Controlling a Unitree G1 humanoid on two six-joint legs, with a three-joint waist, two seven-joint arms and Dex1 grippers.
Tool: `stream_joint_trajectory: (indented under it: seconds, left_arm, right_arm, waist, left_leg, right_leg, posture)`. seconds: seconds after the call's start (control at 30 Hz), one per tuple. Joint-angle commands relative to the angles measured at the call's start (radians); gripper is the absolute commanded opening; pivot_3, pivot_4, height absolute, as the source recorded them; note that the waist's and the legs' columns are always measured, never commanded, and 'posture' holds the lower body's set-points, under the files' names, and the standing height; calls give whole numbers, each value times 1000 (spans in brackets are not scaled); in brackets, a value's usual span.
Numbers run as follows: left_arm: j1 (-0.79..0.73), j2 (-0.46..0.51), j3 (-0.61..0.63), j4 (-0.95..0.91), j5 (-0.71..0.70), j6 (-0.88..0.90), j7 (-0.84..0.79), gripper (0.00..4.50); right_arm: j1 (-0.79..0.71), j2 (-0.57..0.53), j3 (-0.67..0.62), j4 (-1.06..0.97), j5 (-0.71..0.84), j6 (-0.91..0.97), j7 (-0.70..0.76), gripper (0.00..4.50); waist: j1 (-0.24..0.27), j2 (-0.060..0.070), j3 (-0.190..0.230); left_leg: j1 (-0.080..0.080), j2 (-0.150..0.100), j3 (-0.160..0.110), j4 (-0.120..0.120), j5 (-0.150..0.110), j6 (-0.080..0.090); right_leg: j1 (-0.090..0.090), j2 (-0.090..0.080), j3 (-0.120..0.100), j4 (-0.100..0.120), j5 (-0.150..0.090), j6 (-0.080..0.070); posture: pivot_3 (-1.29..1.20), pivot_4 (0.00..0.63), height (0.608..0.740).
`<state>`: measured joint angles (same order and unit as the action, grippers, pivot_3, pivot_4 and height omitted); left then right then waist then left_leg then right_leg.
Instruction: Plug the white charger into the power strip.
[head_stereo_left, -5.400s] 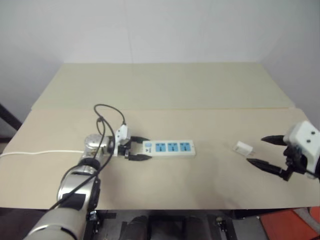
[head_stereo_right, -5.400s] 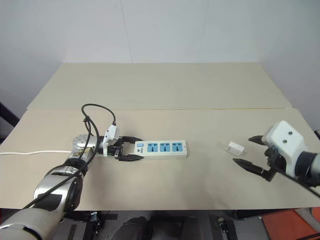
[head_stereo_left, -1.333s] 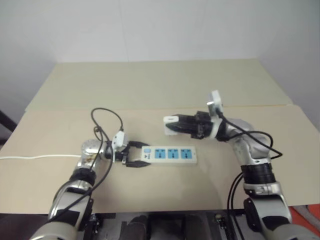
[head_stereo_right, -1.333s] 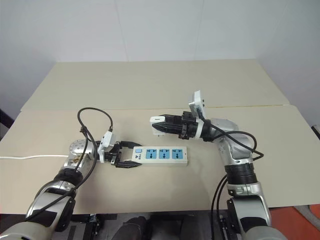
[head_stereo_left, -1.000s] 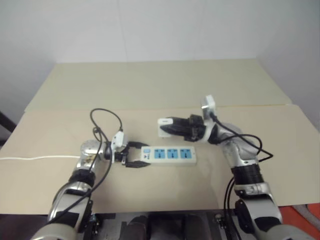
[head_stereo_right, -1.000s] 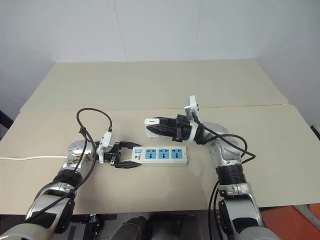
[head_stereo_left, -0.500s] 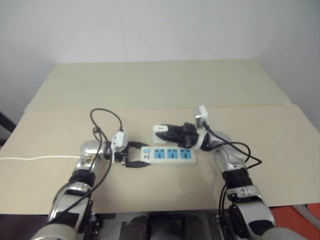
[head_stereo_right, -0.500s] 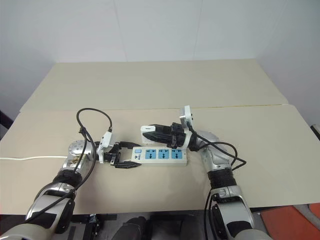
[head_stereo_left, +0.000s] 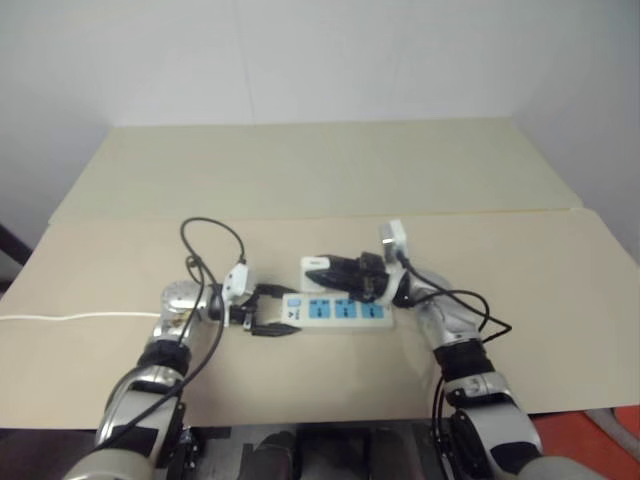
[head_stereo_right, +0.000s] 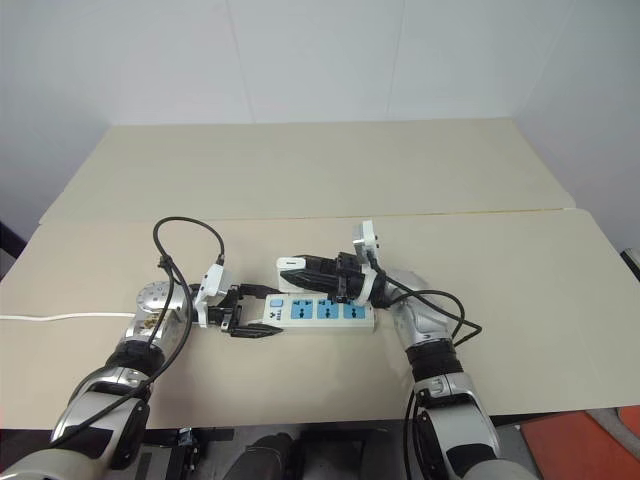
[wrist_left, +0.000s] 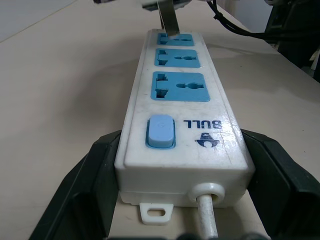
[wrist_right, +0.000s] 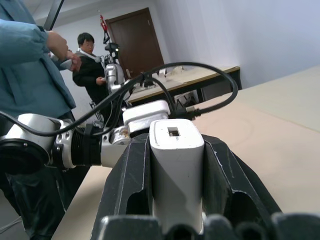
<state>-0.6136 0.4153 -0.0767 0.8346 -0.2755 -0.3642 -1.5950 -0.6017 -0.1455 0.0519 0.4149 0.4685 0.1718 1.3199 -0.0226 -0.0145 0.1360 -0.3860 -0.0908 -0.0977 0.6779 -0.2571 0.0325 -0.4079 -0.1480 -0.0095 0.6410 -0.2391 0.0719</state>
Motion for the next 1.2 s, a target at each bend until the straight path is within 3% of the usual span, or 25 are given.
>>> stream_joint_trajectory:
  seconds: [0.03,1.2]
  left_arm:
    - [11,-4,9,-38,-4,10,2,3258]
    - [25,2,9,-76,-5,36,10,3258]
  right_arm:
    - [-4,8,4,7,-3,-43,21,1116]
    - [11,-13,-15,132,-25,-143,32,1116]
  waist:
    - [0,0,0]
    - [-6,0,0]
  left_leg:
    - [0,0,0,0,0,0]
    - [0,0,0,0,0,0]
  right_leg:
    - [0,0,0,0,0,0]
    - [0,0,0,0,0,0]
  posture:
    - [0,150,740]
    - [0,150,740]
